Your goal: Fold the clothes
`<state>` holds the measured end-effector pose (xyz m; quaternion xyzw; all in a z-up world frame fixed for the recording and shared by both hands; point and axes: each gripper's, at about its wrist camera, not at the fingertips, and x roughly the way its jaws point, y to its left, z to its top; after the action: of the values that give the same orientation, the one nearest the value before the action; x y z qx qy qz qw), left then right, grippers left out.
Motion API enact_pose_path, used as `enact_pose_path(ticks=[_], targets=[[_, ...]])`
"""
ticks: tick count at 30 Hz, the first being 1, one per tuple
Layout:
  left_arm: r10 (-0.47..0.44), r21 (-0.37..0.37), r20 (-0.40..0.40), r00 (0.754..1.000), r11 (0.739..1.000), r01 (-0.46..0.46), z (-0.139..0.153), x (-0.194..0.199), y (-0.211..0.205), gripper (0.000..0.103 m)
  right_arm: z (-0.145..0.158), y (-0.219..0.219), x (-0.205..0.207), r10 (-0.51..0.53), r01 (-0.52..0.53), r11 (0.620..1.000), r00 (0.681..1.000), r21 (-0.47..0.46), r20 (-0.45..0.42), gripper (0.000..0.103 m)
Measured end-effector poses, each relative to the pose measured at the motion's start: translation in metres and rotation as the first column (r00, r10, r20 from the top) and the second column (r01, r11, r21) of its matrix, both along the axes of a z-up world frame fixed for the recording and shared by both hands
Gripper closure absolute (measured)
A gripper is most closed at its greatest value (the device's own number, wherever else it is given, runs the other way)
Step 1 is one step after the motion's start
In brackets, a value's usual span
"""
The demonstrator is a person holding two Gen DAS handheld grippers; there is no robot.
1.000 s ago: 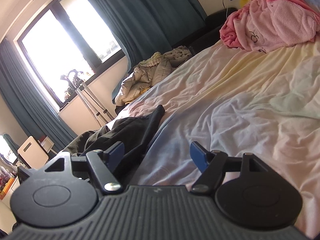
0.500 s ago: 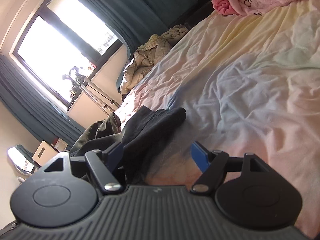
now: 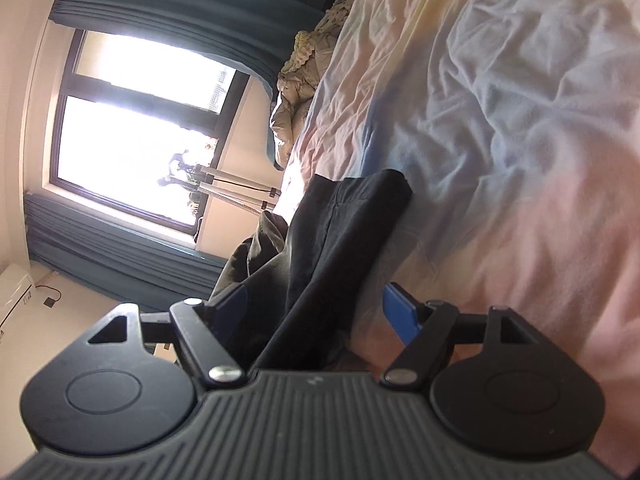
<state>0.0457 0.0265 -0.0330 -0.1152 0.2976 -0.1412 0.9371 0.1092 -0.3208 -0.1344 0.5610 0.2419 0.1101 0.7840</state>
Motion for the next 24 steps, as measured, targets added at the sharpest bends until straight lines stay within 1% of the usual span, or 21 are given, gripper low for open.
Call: enact_pose_path(ticks=[4, 5, 7, 8, 9, 10, 11, 12, 13, 14, 15, 16, 17, 19, 21, 23, 24], targets=[[-0.002, -0.055, 0.029, 1.000, 0.998, 0.004, 0.001, 0.003, 0.004, 0.098, -0.007, 0.002, 0.033, 0.024, -0.020, 0.998, 0.998, 0.060, -0.065, 0.027], [-0.003, -0.057, 0.039, 0.999, 0.998, 0.005, 0.001, 0.004, 0.004, 0.098, -0.008, 0.002, 0.042, 0.016, -0.012, 0.999, 0.997, 0.053, -0.082, 0.027], [-0.012, -0.048, 0.055, 0.998, 0.999, 0.015, 0.000, 0.005, 0.004, 0.098, -0.010, 0.002, 0.060, -0.011, 0.013, 1.000, 0.993, 0.024, -0.115, 0.031], [-0.022, -0.038, 0.062, 0.998, 0.999, 0.024, -0.001, 0.005, 0.004, 0.098, -0.010, 0.002, 0.068, -0.037, 0.036, 0.999, 0.991, -0.005, -0.126, 0.041], [-0.034, -0.033, 0.066, 0.997, 0.999, 0.036, -0.002, 0.004, 0.003, 0.097, -0.007, 0.002, 0.072, -0.089, 0.084, 0.996, 0.987, -0.044, -0.136, 0.059], [-0.053, -0.036, 0.071, 0.996, 0.998, 0.056, -0.002, 0.004, 0.003, 0.097, -0.004, 0.002, 0.074, -0.138, 0.128, 0.989, 0.980, -0.081, -0.142, 0.071], [-0.074, -0.040, 0.083, 0.994, 0.996, 0.078, -0.002, 0.004, 0.003, 0.094, 0.002, 0.002, 0.077, -0.160, 0.143, 0.981, 0.978, -0.128, -0.132, 0.097], [-0.090, -0.043, 0.094, 0.991, 0.995, 0.095, -0.002, 0.004, 0.003, 0.093, 0.010, 0.003, 0.080, -0.175, 0.152, 0.972, 0.978, -0.177, -0.118, 0.097], [-0.100, -0.051, 0.090, 0.991, 0.993, 0.105, -0.003, 0.005, 0.003, 0.089, 0.021, 0.004, 0.082, -0.187, 0.162, 0.959, 0.978, -0.233, -0.091, 0.098], [-0.108, -0.063, 0.079, 0.991, 0.992, 0.113, -0.003, 0.006, 0.003, 0.078, 0.033, 0.005, 0.084, -0.198, 0.173, 0.942, 0.978, -0.289, -0.061, 0.098], [-0.121, -0.089, 0.055, 0.991, 0.988, 0.125, -0.004, 0.009, 0.004, 0.070, 0.044, 0.003, 0.086, -0.212, 0.192, 0.928, 0.977, -0.318, -0.030, 0.098], [-0.148, -0.121, 0.024, 0.989, 0.981, 0.150, -0.006, 0.012, 0.005, 0.051, 0.054, -0.003, 0.088, -0.236, 0.222, 0.916, 0.972, -0.334, -0.001, 0.098], [-0.175, -0.152, 0.009, 0.984, 0.973, 0.175, -0.008, 0.014, 0.005, 0.042, 0.066, -0.012, 0.090, -0.258, 0.251, 0.901, 0.966, -0.353, 0.028, 0.098], [-0.195, -0.187, 0.028, 0.980, 0.962, 0.197, -0.008, 0.009, 0.004, 0.040, 0.088, -0.031, 0.092, -0.296, 0.301, 0.867, 0.952, -0.398, 0.077, 0.098], [-0.215, -0.189, 0.060, 0.975, 0.956, 0.223, -0.006, 0.004, 0.002, 0.034, 0.108, -0.053, 0.092, -0.326, 0.342, 0.826, 0.938, -0.448, 0.117, 0.098], [-0.214, -0.185, 0.089, 0.973, 0.956, 0.227, -0.005, 0.001, 0.001, 0.027, 0.118, -0.075, 0.090, -0.355, 0.378, 0.783, 0.924, -0.495, 0.144, 0.098], [-0.212, -0.183, 0.093, 0.973, 0.957, 0.226, -0.006, 0.001, 0.001, 0.027, 0.118, -0.091, 0.084, -0.382, 0.405, 0.760, 0.911, -0.508, 0.156, 0.098]])
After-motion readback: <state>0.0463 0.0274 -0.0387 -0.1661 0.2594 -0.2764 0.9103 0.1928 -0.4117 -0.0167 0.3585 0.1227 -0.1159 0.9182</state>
